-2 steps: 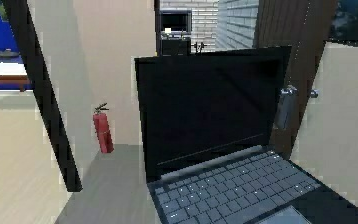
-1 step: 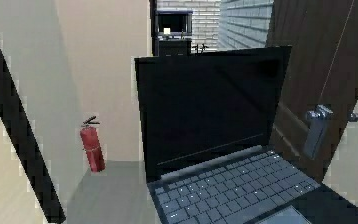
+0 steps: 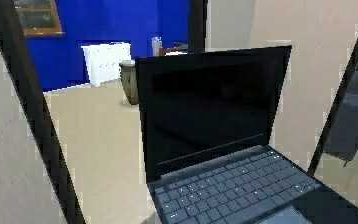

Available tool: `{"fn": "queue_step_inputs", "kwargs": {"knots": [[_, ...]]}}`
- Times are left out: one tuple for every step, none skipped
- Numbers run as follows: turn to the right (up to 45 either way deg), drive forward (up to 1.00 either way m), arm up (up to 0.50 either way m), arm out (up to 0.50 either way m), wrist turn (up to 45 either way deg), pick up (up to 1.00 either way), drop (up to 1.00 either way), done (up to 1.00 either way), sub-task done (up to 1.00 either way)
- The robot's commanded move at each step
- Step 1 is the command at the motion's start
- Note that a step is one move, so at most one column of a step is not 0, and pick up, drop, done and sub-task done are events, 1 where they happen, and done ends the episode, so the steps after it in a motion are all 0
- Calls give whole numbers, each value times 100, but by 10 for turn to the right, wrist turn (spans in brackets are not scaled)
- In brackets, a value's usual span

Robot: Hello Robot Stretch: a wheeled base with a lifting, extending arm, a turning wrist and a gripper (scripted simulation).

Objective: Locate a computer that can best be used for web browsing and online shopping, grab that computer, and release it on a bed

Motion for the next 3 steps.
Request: {"fn": "queue_step_inputs", "kwargs": {"knots": [[-90,0,0,0,0,0,0,0,0],[0,95,0,0,0,0,0,0,0],[-390,0,0,0,0,0,0,0,0]]}}
